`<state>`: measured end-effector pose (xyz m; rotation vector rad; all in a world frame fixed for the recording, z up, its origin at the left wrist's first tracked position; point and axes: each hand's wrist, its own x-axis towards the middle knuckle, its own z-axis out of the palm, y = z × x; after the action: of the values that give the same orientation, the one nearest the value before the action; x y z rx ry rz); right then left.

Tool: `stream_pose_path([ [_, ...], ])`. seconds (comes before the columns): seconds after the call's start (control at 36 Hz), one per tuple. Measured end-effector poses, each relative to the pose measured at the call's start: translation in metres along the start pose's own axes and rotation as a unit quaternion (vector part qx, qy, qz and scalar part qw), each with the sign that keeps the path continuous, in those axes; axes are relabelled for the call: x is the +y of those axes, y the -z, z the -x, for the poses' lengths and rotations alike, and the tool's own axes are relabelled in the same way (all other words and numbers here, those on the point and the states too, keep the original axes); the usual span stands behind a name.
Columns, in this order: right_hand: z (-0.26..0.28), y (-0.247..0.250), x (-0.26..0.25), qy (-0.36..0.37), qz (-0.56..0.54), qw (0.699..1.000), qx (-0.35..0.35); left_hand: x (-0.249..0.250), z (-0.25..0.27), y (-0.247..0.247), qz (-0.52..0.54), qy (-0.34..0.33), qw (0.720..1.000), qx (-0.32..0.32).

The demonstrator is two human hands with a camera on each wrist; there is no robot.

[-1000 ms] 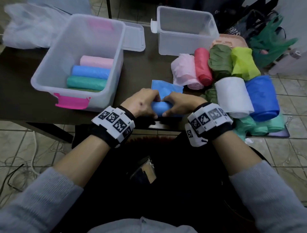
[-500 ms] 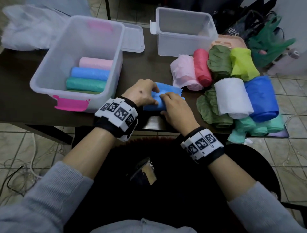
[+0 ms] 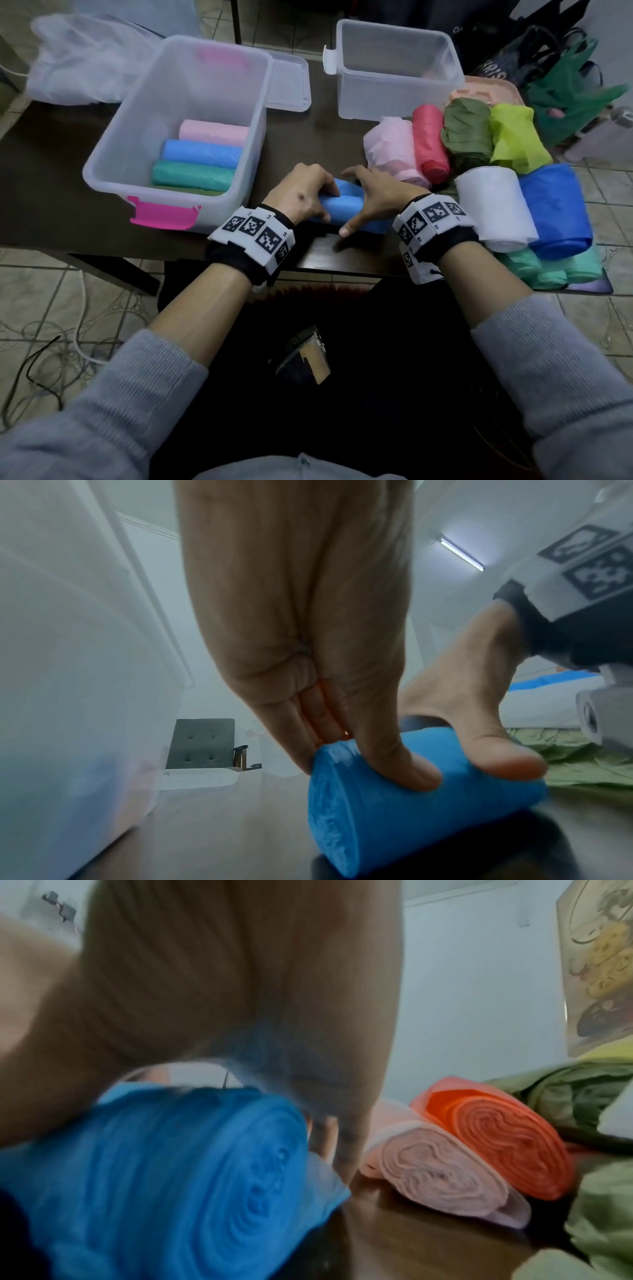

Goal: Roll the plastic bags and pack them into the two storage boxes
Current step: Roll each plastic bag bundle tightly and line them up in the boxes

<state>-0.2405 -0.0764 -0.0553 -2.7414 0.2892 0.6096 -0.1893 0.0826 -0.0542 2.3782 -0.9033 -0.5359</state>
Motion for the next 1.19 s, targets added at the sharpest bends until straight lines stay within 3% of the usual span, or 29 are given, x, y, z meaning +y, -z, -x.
stream_pose_path([
  [0.14,0.0,-0.006,-0.002,-0.006,0.035,0.999,-0.009,-0.001,-0.001,-0.001,0.0,0.007,1.0,-0.001],
  [0.31,0.006,-0.017,-0.006,0.038,0.024,0.999,0.023,-0.001,-0.001,0.0,-0.005,0.015,1.0,-0.004],
  [0.47,0.021,-0.032,-0.004,0.079,0.064,0.989,0.109,0.0,0.0,0.0,-0.003,0.016,1.0,-0.009],
  [0.64,0.034,-0.051,-0.01,0.05,0.128,0.973,0.183,0.002,0.001,0.004,-0.006,0.0,1.0,-0.027],
  [0.75,0.032,-0.057,-0.014,0.037,0.137,0.97,0.198,0.006,0.005,0.01,0.029,0.004,0.999,0.015],
  [0.89,0.023,-0.053,-0.012,-0.004,0.001,0.982,0.189,0.025,0.025,0.039,0.109,-0.036,0.982,0.147],
  [0.97,0.012,-0.042,-0.01,-0.02,-0.152,0.974,0.165,0.026,0.045,0.066,0.093,-0.043,0.959,0.265],
  [1.08,0.005,-0.027,-0.024,-0.009,-0.346,0.924,0.161,-0.005,0.071,0.099,0.038,0.048,0.919,0.39],
  [1.19,0.001,-0.012,-0.045,-0.006,-0.536,0.83,0.154,-0.046,0.09,0.117,0.026,0.166,0.896,0.411],
])
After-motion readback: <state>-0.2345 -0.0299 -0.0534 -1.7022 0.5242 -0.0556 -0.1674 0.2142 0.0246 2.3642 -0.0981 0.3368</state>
